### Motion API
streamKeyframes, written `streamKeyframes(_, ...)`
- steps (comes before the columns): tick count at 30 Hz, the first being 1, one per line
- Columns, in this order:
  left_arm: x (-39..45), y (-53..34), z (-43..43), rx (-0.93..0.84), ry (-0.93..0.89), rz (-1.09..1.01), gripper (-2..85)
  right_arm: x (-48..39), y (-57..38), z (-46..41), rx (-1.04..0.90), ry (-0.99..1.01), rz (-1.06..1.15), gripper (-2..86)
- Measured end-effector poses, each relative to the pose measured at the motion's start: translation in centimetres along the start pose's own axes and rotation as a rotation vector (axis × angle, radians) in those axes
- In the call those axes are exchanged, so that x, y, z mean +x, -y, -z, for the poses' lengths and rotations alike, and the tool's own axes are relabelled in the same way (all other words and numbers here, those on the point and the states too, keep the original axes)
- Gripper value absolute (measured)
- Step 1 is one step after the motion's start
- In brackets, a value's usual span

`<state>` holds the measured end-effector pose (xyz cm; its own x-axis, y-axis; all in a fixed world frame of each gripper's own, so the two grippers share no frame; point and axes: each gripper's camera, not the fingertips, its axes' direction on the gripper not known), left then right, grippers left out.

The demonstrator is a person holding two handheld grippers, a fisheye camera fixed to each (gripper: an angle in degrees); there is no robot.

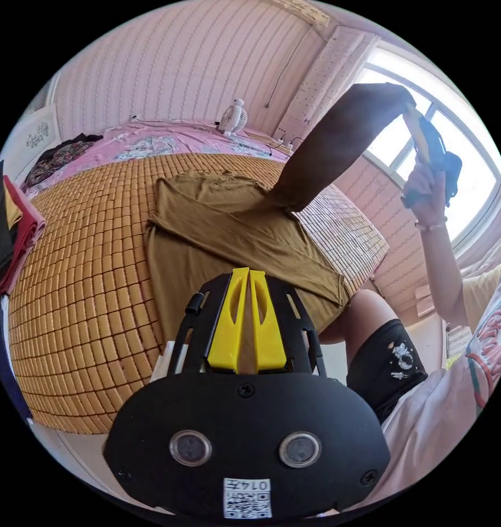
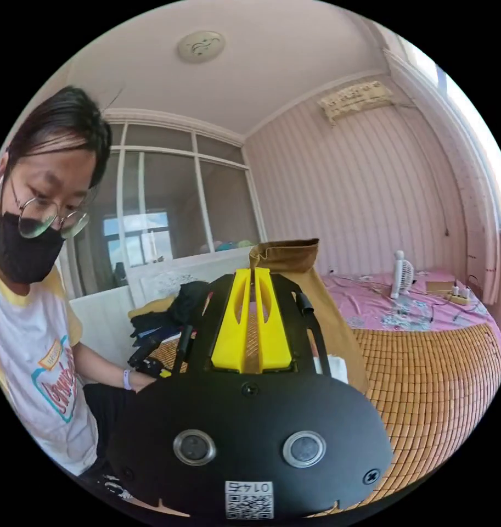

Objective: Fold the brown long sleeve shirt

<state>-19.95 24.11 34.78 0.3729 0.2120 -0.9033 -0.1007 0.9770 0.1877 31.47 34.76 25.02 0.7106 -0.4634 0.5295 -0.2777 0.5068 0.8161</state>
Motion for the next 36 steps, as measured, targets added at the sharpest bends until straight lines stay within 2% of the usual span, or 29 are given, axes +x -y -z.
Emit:
streamKeyframes(2,-2.4,-2.0,2.8,0.016,0.054,0.078,-1.0,-2.9,-2.1,-3.9,-0.141,0.126,-0.001,2.0)
streamKeyframes(4,-4.1,-3.5,4.2,0.010,0.086,0.129,-0.9,-6.2,-7.3,-9.0,-0.400,0.202,-0.024,6.0)
streamKeyframes(6,-5.5,-4.5,4.7,-0.018,0.110,0.175,-0.8,-7.5,-11.8,-11.9,-0.579,0.229,-0.100,7.4)
streamKeyframes(9,-6.7,-4.9,4.4,-0.047,0.092,0.213,-0.2,-8.9,-17.3,-14.7,-0.784,0.149,-0.201,8.4)
streamKeyframes(14,-5.2,-1.9,0.7,-0.129,0.045,0.144,4.8,-10.8,-19.0,-18.2,-0.867,0.009,-0.197,8.9)
streamKeyframes(18,-3.2,0.1,-2.7,-0.176,0.084,0.053,5.6,-13.2,-18.6,-23.2,-0.916,-0.050,-0.047,9.3)
streamKeyframes(20,-2.2,0.8,-5.2,-0.269,0.142,-0.016,5.1,-13.8,-19.1,-25.7,-0.962,-0.092,0.015,9.1)
streamKeyframes(22,-1.5,1.4,-5.4,-0.280,0.160,-0.060,2.9,-13.9,-20.0,-28.5,-1.074,-0.171,0.104,6.4)
streamKeyframes(25,-0.8,2.5,-4.9,-0.319,0.172,-0.103,0.0,-12.7,-18.6,-29.4,-1.074,-0.125,0.054,1.9)
streamKeyframes(28,0.3,4.0,-1.2,-0.185,0.169,-0.128,-0.8,-11.7,-16.2,-29.0,-1.009,-0.086,0.001,0.9)
streamKeyframes(32,2.0,6.3,6.6,0.023,0.134,-0.184,-0.9,-11.9,-12.2,-27.5,-0.875,-0.124,0.043,0.6)
streamKeyframes(36,1.9,6.6,13.7,0.146,0.073,-0.192,-1.0,-13.6,-6.7,-25.1,-0.698,-0.068,0.089,0.8)
